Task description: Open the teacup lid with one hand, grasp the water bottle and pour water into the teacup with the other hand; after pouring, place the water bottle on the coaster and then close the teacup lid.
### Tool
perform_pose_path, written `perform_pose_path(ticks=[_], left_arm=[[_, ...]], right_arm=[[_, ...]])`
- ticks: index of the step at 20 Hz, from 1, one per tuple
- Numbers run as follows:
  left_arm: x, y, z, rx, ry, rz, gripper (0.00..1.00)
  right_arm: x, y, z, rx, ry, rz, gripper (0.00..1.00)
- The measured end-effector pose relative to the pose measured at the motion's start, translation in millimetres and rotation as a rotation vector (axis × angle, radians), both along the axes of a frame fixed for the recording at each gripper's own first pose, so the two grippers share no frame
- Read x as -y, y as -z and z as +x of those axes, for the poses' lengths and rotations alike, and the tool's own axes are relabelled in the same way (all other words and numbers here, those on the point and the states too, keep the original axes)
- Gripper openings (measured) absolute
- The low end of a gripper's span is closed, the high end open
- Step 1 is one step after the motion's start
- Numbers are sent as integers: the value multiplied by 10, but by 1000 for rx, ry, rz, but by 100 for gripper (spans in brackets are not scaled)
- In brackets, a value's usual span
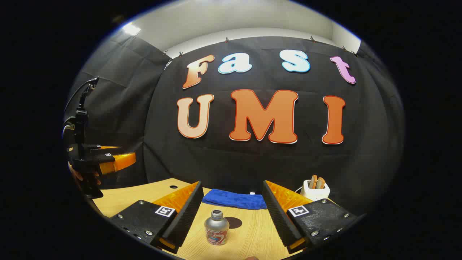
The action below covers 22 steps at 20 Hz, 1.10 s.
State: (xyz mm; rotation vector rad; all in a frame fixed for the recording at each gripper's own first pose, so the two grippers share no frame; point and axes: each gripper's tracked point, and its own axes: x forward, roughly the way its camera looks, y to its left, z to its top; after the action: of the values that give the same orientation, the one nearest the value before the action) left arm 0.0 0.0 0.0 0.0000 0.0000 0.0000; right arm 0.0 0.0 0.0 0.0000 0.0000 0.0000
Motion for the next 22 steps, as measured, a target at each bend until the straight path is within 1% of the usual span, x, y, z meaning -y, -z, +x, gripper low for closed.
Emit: perform_pose_path(ticks=[4, 5, 7, 9, 11, 12, 14, 18, 19, 21, 22], left_arm=[[32, 49, 14, -7, 15, -5, 100], [27, 56, 10, -6, 14, 3, 98], [47, 92, 4, -6, 19, 18, 100], [70, 127, -4, -5, 23, 26, 100], [68, 177, -4, -20, 24, 42, 100], [56, 236, 0, -28, 18, 47, 100], [68, 278, 12, -39, 19, 36, 98], [38, 376, 25, -52, 17, 22, 98], [39, 410, 32, -59, 16, 25, 96], [64, 501, 40, -72, 25, 33, 100], [78, 553, 42, -83, 31, 37, 98]], right_arm=[[-50, 48, 21, -7, -10, -8, 98], [-67, 56, 28, -6, -13, -7, 98], [-81, 90, 31, -3, -18, 0, 96], [-101, 164, 44, -16, -24, 7, 98], [-119, 233, 57, -32, -26, 11, 96], [-119, 257, 63, -37, -26, 10, 98], [-121, 279, 55, -40, -22, 6, 98], [-162, 323, 53, -42, -29, 4, 98], [-167, 343, 44, -44, -33, 5, 98], [-203, 411, 44, -60, -42, 12, 98], [-233, 456, 44, -71, -48, 18, 98]])
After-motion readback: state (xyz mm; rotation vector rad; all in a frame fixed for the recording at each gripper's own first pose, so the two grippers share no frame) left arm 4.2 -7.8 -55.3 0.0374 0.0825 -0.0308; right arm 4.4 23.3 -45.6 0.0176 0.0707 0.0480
